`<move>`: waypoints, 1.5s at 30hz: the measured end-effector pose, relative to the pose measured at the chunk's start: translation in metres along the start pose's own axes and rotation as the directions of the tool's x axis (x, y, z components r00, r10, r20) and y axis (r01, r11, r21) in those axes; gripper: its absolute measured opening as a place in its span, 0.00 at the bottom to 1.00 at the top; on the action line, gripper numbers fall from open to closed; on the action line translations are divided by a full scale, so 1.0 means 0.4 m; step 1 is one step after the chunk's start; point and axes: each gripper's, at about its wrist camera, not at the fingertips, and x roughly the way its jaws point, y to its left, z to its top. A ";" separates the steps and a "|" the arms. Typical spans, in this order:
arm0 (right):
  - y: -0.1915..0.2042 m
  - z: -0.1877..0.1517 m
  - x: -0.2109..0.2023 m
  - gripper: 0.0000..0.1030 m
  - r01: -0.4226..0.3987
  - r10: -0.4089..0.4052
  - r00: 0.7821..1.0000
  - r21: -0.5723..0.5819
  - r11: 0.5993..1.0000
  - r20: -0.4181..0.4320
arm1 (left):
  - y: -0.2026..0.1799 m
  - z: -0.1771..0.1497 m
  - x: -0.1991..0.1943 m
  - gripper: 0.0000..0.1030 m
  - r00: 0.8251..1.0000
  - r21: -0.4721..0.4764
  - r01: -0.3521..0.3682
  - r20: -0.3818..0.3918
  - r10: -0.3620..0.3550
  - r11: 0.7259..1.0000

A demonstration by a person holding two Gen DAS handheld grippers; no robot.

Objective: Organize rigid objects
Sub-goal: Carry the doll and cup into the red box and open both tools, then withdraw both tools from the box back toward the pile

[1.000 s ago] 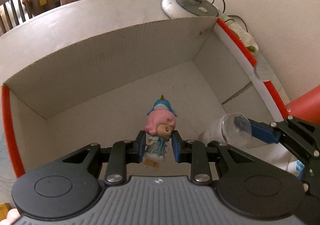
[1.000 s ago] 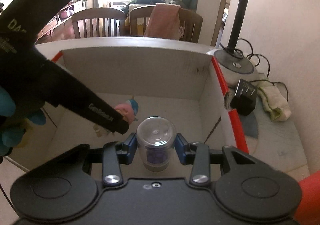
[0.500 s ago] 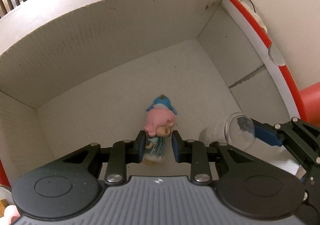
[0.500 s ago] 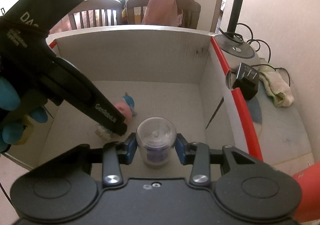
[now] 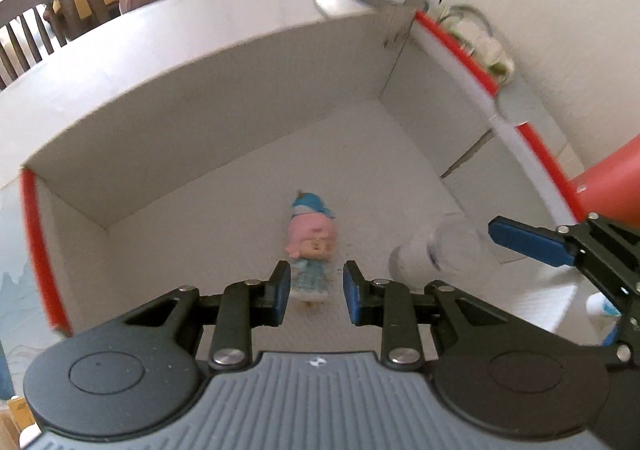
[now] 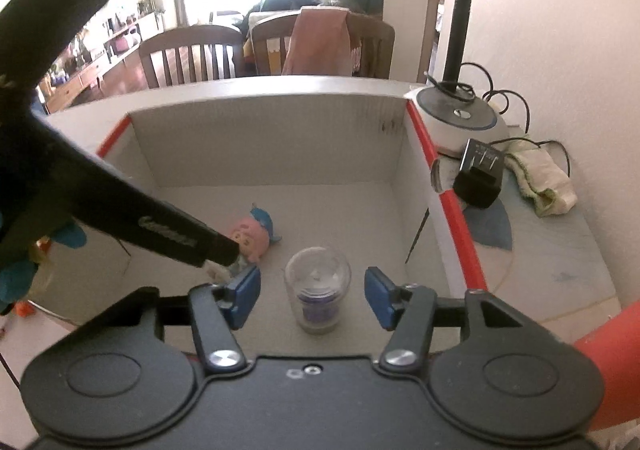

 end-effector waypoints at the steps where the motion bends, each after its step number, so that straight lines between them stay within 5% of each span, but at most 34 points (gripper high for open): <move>1: 0.002 0.000 -0.010 0.59 -0.005 0.005 1.000 0.005 1.000 0.009 | 0.001 -0.008 -0.019 0.26 1.000 0.004 0.000 0.018 0.000 1.000; 17: 0.110 0.004 -0.182 0.68 -0.090 0.088 0.985 0.011 0.996 0.147 | 0.056 -0.235 -0.311 0.27 0.963 -0.025 0.040 0.267 -0.032 0.999; 19: 0.133 0.001 -0.193 0.69 -0.097 0.095 0.984 0.007 0.995 0.153 | 0.077 -0.278 -0.345 0.30 0.957 -0.037 0.032 0.289 -0.020 0.999; 22: 0.169 -0.004 -0.204 0.71 -0.113 0.110 0.982 0.014 0.993 0.157 | 0.113 -0.336 -0.387 0.56 0.946 -0.060 0.020 0.323 0.000 0.998; 24: 0.197 -0.009 -0.210 0.71 -0.116 0.113 0.981 0.009 0.993 0.160 | 0.135 -0.371 -0.414 0.61 0.937 -0.069 0.003 0.349 0.021 0.998; 38: 0.412 -0.058 -0.232 0.84 -0.161 0.163 0.974 -0.026 0.987 0.157 | 0.300 -0.547 -0.512 0.62 0.920 -0.128 -0.001 0.389 0.051 0.992; 45: 0.526 -0.098 -0.236 0.93 -0.198 0.205 0.967 -0.063 0.978 0.154 | 0.396 -0.640 -0.540 0.71 0.919 -0.165 -0.028 0.384 0.090 0.986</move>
